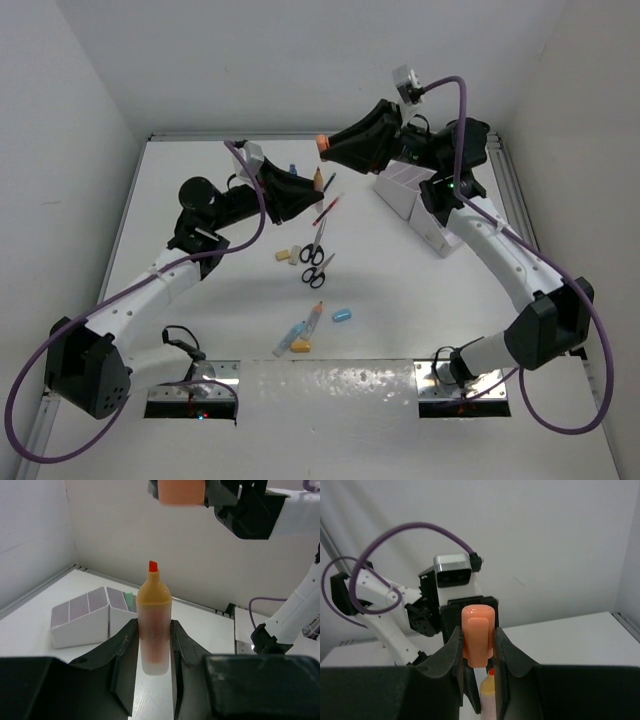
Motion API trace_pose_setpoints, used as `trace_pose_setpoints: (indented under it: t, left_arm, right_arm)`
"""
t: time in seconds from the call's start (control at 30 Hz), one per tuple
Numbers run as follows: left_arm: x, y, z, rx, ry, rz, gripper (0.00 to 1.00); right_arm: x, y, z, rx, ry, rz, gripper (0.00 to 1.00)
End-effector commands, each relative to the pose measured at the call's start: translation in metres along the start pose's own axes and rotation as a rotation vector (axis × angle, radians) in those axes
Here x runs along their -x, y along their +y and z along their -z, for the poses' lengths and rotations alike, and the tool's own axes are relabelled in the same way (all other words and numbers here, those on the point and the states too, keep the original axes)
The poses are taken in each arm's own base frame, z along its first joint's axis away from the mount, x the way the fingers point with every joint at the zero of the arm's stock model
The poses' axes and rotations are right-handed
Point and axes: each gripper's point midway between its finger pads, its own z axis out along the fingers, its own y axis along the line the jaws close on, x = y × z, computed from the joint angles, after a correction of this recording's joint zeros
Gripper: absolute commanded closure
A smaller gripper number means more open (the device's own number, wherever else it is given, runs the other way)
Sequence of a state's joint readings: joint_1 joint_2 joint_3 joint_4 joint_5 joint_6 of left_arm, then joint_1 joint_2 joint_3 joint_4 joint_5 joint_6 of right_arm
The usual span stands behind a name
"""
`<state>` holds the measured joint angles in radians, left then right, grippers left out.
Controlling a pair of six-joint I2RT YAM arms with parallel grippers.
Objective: Sort the stationery into containers
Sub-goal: Close the pen cap on the pen.
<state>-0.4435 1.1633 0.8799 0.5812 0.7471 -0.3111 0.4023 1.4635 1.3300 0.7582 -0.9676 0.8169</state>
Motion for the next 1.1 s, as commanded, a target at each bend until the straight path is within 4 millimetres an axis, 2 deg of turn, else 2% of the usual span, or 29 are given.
trace_pose_setpoints:
  t: [0.0, 0.13, 0.27, 0.33, 0.57, 0.87, 1.07]
  left_arm:
    - [0.029, -0.022, 0.003, -0.056, -0.106, -0.076, 1.0]
    - [0.024, -0.038, 0.005, -0.092, -0.111, -0.075, 1.0]
    - [0.016, -0.043, 0.007, -0.097, -0.094, -0.057, 1.0]
    - [0.019, -0.046, 0.006, -0.104, -0.1, -0.061, 1.0]
    - [0.027, -0.051, 0.002, -0.129, -0.106, -0.074, 1.0]
    - [0.028, -0.049, 0.006, -0.107, -0.121, -0.073, 1.0]
    - [0.05, -0.04, 0.012, -0.066, -0.203, -0.077, 1.0]
  right_arm:
    - [0.005, 0.022, -0.006, 0.005, 0.013, 0.135, 1.0]
    - [-0.001, 0.029, -0.007, 0.013, 0.022, 0.115, 1.0]
    - [-0.007, 0.034, -0.007, 0.017, 0.036, 0.104, 1.0]
    - [-0.016, 0.033, -0.004, 0.01, 0.045, 0.091, 1.0]
    - [-0.025, 0.032, -0.001, -0.008, 0.044, 0.087, 1.0]
    - [-0.039, 0.028, 0.0, -0.012, 0.058, 0.054, 1.0]
    - [-0.064, 0.023, 0.007, -0.029, 0.071, 0.004, 1.0]
